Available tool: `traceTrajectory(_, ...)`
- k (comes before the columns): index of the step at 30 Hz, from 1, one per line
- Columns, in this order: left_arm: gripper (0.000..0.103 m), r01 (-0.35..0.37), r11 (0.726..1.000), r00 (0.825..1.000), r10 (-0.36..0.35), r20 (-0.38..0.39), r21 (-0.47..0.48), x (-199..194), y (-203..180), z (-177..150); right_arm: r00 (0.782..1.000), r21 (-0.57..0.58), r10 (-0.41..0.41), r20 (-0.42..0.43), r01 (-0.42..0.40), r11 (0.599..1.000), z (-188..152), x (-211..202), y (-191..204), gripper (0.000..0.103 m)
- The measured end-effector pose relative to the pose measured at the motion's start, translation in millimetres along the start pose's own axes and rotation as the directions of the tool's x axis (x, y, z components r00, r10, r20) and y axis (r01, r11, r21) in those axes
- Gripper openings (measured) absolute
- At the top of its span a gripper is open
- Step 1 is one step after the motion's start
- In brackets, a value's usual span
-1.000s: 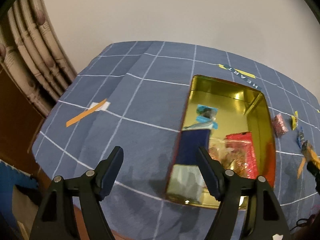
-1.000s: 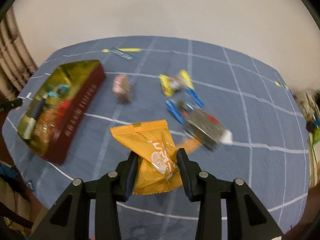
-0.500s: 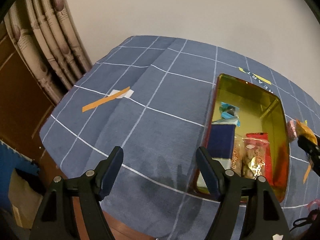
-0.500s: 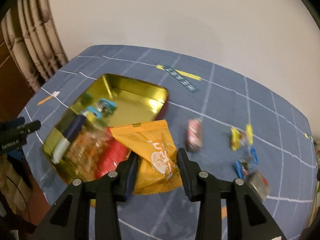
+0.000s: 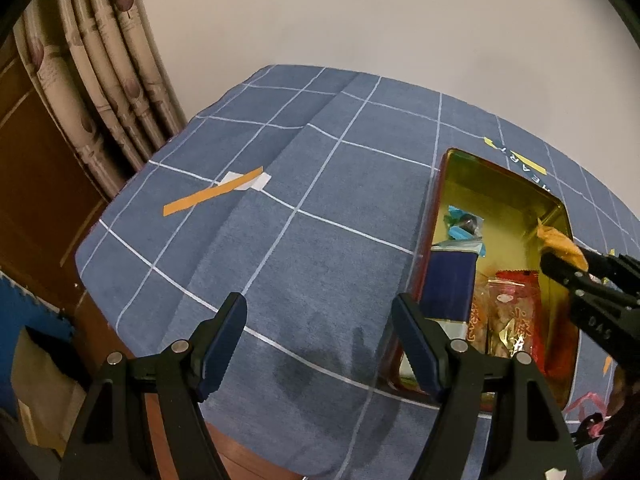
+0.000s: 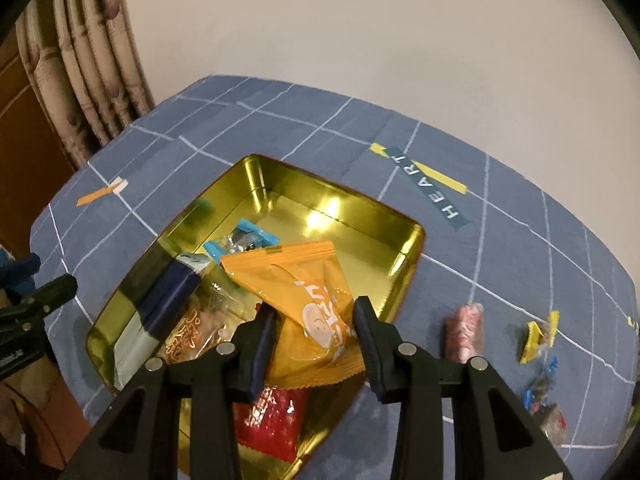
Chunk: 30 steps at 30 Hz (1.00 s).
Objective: Organize snacks
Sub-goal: 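Carry the orange packet into the gold tin and open the right tool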
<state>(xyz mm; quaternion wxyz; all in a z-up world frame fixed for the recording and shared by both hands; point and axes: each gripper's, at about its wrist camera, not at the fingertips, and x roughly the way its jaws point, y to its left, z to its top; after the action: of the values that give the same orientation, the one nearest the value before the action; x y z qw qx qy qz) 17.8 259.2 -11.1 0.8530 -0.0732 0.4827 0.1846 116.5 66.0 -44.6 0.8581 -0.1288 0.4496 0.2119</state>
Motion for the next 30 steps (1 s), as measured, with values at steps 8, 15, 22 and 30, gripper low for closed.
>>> traceTrajectory(8, 0.072, -0.002, 1.0, 1.0, 0.002, -0.006, -0.005, 1.5, 0.8, -0.1, 0.999, -0.028, -0.013, -0.034, 0.012, 1.0, -0.5, 18.0, 8.1, 0.039)
traceTrajectory(15, 0.072, 0.018, 1.0, 1.0, -0.018, -0.018, -0.002, 3.5, -1.0, -0.2, 0.999, -0.024, -0.029, -0.04, 0.028, 0.999, 5.5, 27.1, 11.5, 0.039)
traceTrajectory(22, 0.072, 0.022, 1.0, 1.0, -0.022, -0.022, 0.007, 4.7, -5.6, -1.6, 0.998, -0.014, -0.04, -0.05, 0.04, 0.999, 5.0, 33.4, 9.3, 0.04)
traceTrajectory(30, 0.072, 0.018, 1.0, 1.0, -0.018, -0.025, 0.013, 5.3, -6.9, -2.4, 0.999, 0.013, -0.03, -0.039, 0.031, 0.999, 5.1, 29.8, 6.2, 0.041)
